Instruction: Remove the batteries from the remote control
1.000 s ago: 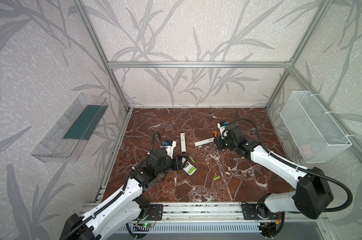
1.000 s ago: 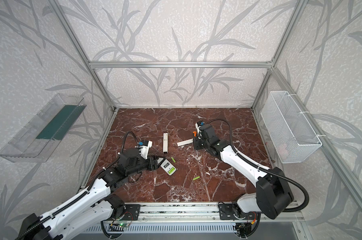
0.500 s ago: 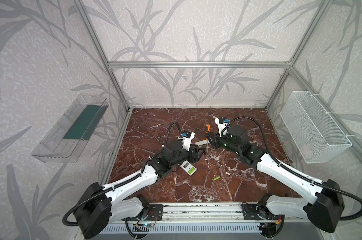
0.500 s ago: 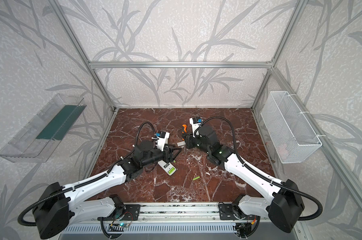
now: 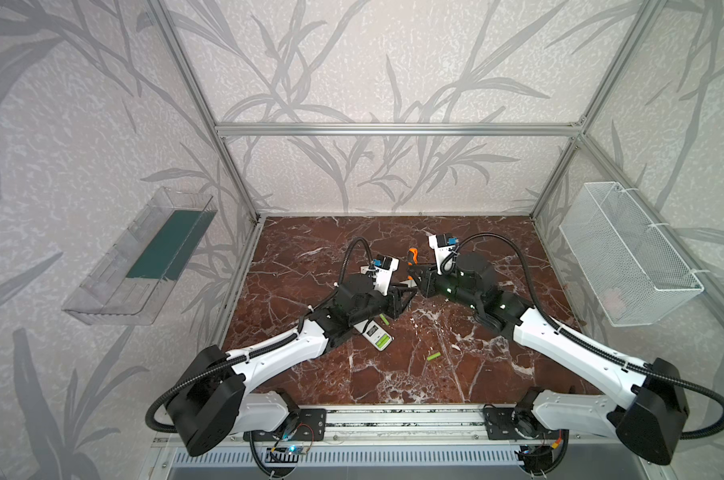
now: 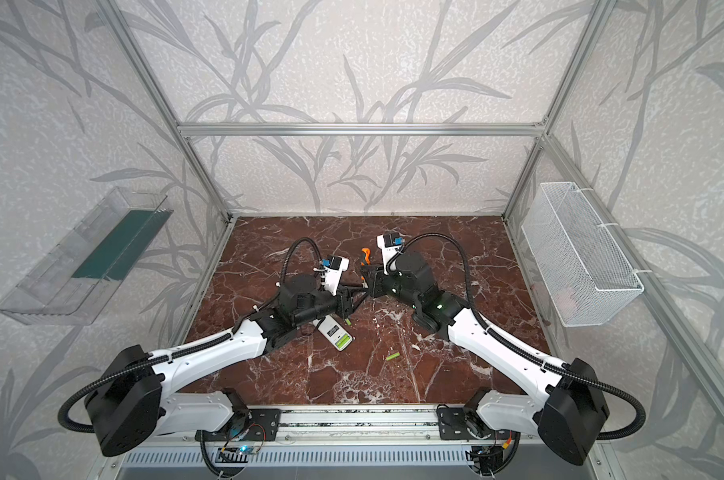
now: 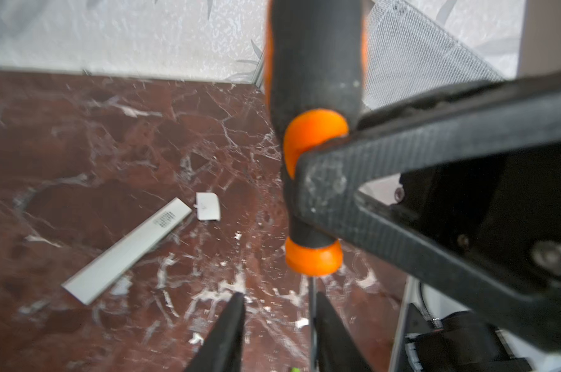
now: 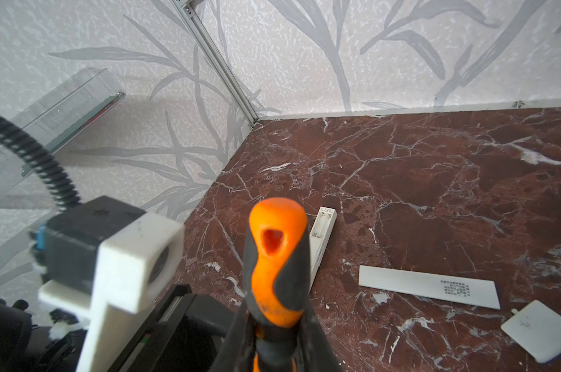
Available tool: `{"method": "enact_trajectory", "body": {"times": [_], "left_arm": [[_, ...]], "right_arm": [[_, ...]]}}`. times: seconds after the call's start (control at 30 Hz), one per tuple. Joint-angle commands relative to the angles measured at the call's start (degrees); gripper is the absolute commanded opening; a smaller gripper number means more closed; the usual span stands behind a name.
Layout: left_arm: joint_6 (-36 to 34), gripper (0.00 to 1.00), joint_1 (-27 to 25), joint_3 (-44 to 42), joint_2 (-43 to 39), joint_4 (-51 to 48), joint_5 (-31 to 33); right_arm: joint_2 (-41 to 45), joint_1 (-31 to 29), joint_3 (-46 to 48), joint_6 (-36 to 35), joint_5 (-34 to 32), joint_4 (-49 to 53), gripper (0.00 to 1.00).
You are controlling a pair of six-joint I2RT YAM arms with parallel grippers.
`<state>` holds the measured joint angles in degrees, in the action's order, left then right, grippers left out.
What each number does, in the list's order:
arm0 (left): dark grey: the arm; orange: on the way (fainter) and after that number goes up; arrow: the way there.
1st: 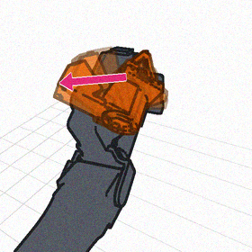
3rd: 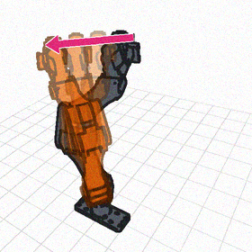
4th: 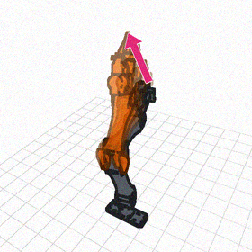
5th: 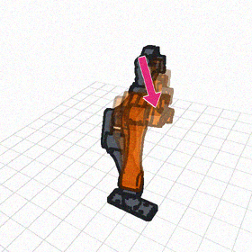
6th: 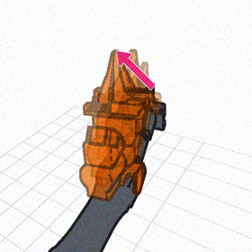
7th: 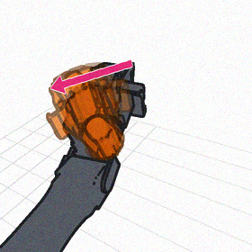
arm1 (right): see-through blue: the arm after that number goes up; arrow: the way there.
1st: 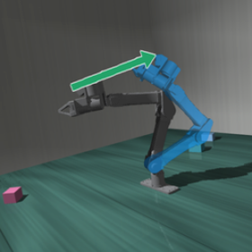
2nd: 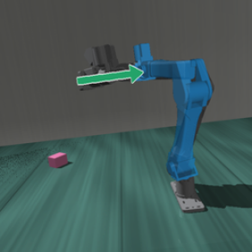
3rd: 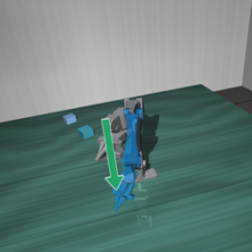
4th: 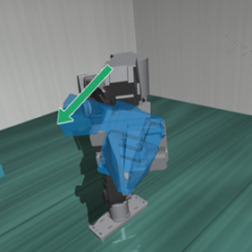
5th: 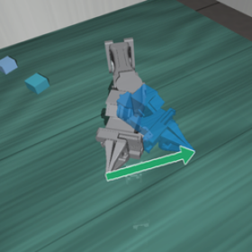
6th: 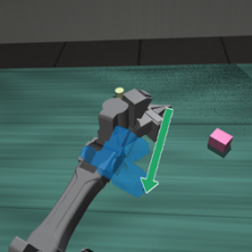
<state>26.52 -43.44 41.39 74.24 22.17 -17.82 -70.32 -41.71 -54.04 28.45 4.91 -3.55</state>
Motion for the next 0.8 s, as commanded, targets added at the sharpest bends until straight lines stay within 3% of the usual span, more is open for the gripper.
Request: {"method": "enact_trajectory", "body": {"times": [0.0, 0.07, 0.17, 0.23, 0.3, 0.53, 0.77], "left_arm": [[-1.75, 0.04, -0.10, 2.42, -0.42, 0.72, -1.33], [-3.06, 0.00, -0.05, 2.47, -1.17, -0.12, -1.50], [-5.74, 0.00, 0.22, 2.68, -2.42, -2.41, -2.81], [-7.49, 0.00, 0.56, 2.98, -3.38, -4.73, -4.02], [-8.85, 0.00, 0.89, 2.94, -4.53, -6.39, -4.75], [-10.75, 0.00, 1.90, 2.78, -6.90, -9.29, -6.48], [-10.77, 0.00, 2.13, 2.63, -7.79, -10.28, -6.96]], "right_arm": [[1.59, -0.47, -0.71, -0.18, -0.68, -1.64, 0.00], [1.93, -0.39, -1.01, -0.54, -0.94, -0.65, 0.09], [2.51, 0.72, -2.69, -1.36, 0.49, 3.42, 0.37], [2.56, 3.50, -4.59, -0.33, 5.78, 6.76, 0.51], [2.15, 6.19, -6.23, 0.74, 12.64, 8.59, 0.58], [-1.92, 7.95, -9.62, 3.11, 24.81, 11.50, 0.62], [-4.08, 7.94, -8.80, 6.39, 27.19, 6.91, 0.56]]}}
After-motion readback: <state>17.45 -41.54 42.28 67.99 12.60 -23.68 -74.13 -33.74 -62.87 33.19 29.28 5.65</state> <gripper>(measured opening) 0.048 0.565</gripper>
